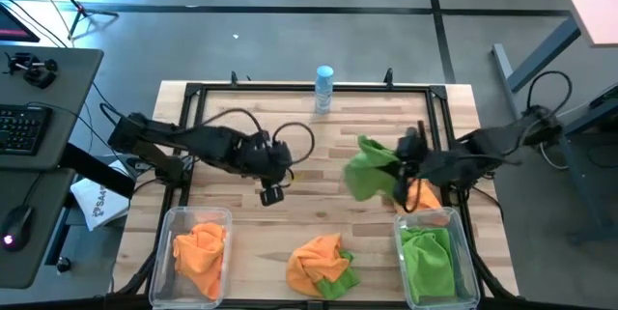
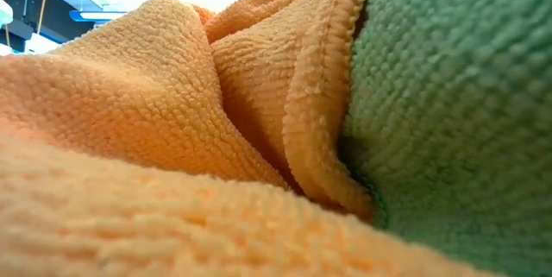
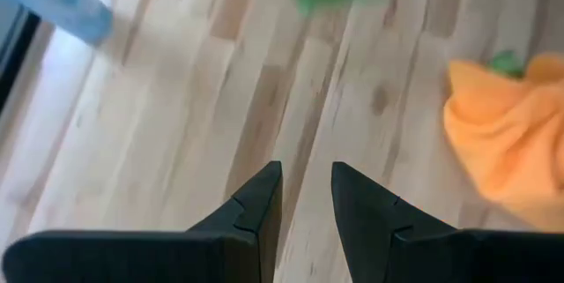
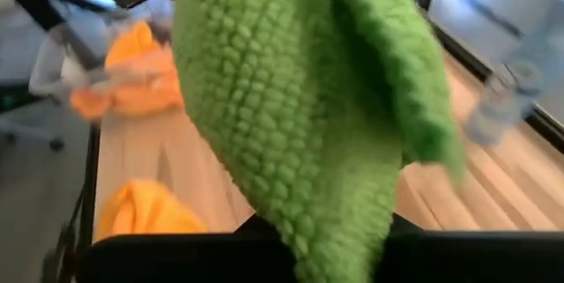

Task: Sort microfiber towel by color & place in baskets
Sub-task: Put the green microfiber cloth into the right transparent bin

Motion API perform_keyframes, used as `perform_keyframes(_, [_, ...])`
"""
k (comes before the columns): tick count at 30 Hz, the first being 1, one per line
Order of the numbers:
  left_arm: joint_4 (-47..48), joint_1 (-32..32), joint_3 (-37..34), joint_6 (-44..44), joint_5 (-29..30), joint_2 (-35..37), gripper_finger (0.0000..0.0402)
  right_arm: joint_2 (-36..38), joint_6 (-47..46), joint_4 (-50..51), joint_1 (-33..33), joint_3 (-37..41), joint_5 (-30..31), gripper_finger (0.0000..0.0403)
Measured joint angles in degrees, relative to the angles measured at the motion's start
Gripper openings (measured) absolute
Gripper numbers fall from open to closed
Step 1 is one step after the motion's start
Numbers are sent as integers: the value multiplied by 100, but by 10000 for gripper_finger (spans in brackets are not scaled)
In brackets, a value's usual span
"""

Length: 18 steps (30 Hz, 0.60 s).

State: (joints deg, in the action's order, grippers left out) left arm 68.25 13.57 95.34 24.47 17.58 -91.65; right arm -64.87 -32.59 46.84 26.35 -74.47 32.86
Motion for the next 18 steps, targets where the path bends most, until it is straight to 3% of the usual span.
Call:
perform_keyframes(6, [-37,301,-798,367,340,1,90,-452,-1235,2761,535,-2022,-320,1])
perform_keyframes(10, [-39,444,-1252,657,399,2,90,-948,-1839,3886,838,-3011,-1065,1])
perform_keyframes(12, [-40,502,-1451,792,402,3,90,-1206,-2089,4312,989,-3367,-1615,0])
perform_keyframes(18, [-41,605,-1980,1151,407,5,90,-1603,-3155,4326,1530,-3657,-2977,0])
